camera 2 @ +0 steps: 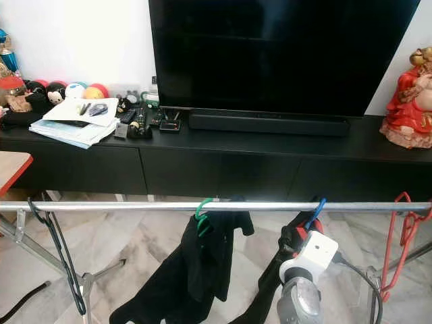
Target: Hang hanger
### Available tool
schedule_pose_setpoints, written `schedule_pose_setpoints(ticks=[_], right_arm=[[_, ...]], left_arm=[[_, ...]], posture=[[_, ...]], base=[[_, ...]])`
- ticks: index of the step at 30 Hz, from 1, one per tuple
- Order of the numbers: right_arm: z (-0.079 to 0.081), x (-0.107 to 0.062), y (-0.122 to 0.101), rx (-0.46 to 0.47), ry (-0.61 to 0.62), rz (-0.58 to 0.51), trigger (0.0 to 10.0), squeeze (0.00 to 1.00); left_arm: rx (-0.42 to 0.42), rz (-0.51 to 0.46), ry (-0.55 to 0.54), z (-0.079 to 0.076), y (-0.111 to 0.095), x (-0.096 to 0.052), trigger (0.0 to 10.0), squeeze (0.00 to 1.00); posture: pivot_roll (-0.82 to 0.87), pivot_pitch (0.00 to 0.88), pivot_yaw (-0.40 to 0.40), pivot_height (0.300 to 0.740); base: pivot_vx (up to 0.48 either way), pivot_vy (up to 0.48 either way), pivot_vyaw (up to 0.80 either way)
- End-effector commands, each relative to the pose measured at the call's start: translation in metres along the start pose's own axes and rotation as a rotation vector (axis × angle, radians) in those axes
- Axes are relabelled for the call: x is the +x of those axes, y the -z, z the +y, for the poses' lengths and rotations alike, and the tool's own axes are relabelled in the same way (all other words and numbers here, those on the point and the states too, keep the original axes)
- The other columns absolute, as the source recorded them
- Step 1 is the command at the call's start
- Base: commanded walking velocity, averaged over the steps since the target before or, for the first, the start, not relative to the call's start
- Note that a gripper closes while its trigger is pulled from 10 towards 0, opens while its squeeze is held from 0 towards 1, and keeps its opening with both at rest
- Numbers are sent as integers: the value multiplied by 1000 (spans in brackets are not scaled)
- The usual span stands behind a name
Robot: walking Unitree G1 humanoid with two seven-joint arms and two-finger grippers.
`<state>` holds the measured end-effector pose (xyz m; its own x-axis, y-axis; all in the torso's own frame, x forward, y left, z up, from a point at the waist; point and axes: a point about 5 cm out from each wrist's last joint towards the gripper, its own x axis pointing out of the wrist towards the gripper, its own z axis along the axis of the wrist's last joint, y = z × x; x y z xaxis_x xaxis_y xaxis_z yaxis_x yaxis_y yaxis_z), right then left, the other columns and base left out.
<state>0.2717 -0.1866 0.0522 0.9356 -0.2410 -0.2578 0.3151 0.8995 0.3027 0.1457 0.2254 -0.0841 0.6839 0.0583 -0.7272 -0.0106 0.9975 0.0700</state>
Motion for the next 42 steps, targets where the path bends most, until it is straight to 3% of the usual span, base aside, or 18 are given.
schedule_pose_setpoints(ticks=[1,21,23,31,42], right_arm=[[0,0,2,3,6,0,0,0],[-2,-8,8,-49,-9,11,0,0],[0,-12,13,-126,-58,27,0,0],[3,-20,12,-232,-120,0,0,0],[-14,-44,27,-362,-103,100,0,0]], left_arm=[[14,36,8,-2,7,-2,10000,0],[17,45,13,-2,10,-3,10000,0],[19,45,14,-3,9,-2,10000,0],[18,46,14,-4,8,-2,10000,0],[16,54,16,-3,9,-2,10000,0]], posture=[[89,34,-38,740],[87,37,-38,740],[87,37,-38,740],[84,38,-40,740],[75,41,-43,740]], base=[[0,0,0],[0,0,0],[0,0,0],[0,0,0],[0,0,0]])
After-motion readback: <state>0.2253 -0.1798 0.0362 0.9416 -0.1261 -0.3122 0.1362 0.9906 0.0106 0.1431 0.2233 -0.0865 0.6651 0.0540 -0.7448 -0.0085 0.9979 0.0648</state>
